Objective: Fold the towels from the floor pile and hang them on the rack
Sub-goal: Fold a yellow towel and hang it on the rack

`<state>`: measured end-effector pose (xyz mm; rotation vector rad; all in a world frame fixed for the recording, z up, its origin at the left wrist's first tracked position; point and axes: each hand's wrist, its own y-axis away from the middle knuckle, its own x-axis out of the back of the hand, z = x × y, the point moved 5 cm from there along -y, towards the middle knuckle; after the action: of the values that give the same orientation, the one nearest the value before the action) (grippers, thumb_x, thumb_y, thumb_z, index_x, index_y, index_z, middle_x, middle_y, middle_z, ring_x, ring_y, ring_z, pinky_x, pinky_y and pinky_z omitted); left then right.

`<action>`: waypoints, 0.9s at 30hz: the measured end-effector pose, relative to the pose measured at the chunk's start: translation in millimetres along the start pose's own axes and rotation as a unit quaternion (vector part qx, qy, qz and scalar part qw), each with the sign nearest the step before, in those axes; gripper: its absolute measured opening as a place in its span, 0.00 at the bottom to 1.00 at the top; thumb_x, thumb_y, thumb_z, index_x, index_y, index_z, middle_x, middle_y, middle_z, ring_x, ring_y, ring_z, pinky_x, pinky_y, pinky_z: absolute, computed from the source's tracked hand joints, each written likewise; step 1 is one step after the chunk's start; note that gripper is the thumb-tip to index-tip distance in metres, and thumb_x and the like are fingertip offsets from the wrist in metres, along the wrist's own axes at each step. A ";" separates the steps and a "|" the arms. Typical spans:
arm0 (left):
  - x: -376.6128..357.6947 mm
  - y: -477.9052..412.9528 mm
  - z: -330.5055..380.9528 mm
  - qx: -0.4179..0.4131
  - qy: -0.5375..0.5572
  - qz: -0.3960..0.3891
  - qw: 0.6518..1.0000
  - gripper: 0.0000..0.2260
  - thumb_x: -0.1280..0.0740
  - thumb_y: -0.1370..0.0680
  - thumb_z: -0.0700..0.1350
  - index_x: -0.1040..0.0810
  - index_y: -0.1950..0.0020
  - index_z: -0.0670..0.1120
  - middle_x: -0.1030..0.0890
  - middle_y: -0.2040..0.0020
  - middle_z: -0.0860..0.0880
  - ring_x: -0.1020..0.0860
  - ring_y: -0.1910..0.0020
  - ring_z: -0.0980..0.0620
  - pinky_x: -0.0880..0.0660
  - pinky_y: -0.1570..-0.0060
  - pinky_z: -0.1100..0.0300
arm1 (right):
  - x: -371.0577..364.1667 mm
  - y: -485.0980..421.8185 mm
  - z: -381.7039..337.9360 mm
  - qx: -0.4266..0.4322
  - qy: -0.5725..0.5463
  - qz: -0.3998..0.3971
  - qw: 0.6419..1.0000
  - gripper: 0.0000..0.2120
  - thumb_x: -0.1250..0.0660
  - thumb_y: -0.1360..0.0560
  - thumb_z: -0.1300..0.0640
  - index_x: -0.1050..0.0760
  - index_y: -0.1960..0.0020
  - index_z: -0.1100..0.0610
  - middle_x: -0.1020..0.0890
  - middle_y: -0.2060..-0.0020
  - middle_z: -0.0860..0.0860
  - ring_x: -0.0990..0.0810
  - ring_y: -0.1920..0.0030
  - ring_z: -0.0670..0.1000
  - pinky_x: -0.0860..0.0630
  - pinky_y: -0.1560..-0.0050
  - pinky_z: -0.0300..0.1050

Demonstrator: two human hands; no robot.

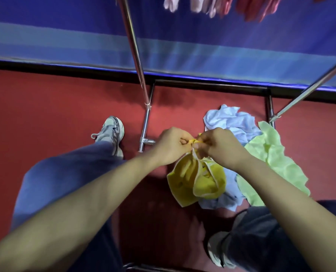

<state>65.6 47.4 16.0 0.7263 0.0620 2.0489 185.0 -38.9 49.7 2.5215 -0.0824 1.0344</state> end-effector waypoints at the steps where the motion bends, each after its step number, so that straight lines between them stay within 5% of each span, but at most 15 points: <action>1: -1.7 -0.4 0.1 0.000 0.007 -0.002 1.000 0.04 0.27 0.24 0.40 0.15 0.58 0.48 0.25 0.75 0.57 0.29 0.71 0.61 0.28 0.63 0.59 | 1.9 -0.4 0.5 0.007 0.017 -0.011 1.000 0.13 0.32 0.23 0.56 0.21 0.66 0.53 0.17 0.71 0.49 0.18 0.69 0.49 0.25 0.60 0.40; 6: -1.3 -3.7 0.8 0.011 0.011 -0.016 1.000 0.05 0.30 0.24 0.38 0.14 0.52 0.44 0.19 0.66 0.54 0.24 0.66 0.61 0.21 0.55 0.55 | 6.5 0.8 -4.0 0.065 0.108 -0.007 0.992 0.09 0.45 0.30 0.52 0.27 0.63 0.48 0.17 0.65 0.50 0.18 0.63 0.56 0.23 0.59 0.50; 11: -1.7 -3.7 4.0 0.018 0.023 -0.041 0.999 0.10 0.34 0.26 0.42 0.16 0.49 0.42 0.15 0.57 0.42 0.22 0.57 0.54 0.20 0.48 0.44 | 13.9 2.5 -1.1 0.042 0.138 0.043 0.989 0.09 0.34 0.24 0.49 0.20 0.60 0.51 0.17 0.67 0.51 0.19 0.60 0.57 0.22 0.59 0.53; 19: -2.3 -1.0 11.7 -0.003 0.025 -0.053 0.998 0.08 0.32 0.27 0.38 0.19 0.52 0.35 0.27 0.64 0.49 0.30 0.62 0.54 0.29 0.59 0.57 | 18.2 4.7 -0.6 0.026 0.129 0.063 0.989 0.06 0.30 0.26 0.48 0.19 0.60 0.47 0.18 0.69 0.48 0.20 0.62 0.53 0.22 0.61 0.51; 27: 2.2 -2.2 15.3 -0.006 0.024 -0.049 0.999 0.10 0.34 0.31 0.43 0.17 0.55 0.40 0.27 0.66 0.46 0.30 0.63 0.52 0.24 0.58 0.46 | 19.3 6.3 3.8 0.028 0.115 0.094 0.989 0.11 0.29 0.27 0.46 0.26 0.66 0.43 0.18 0.70 0.47 0.20 0.61 0.54 0.21 0.60 0.53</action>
<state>74.3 46.9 28.9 0.6546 0.1104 1.9720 200.1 -44.2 62.7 2.4600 -0.2312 1.4134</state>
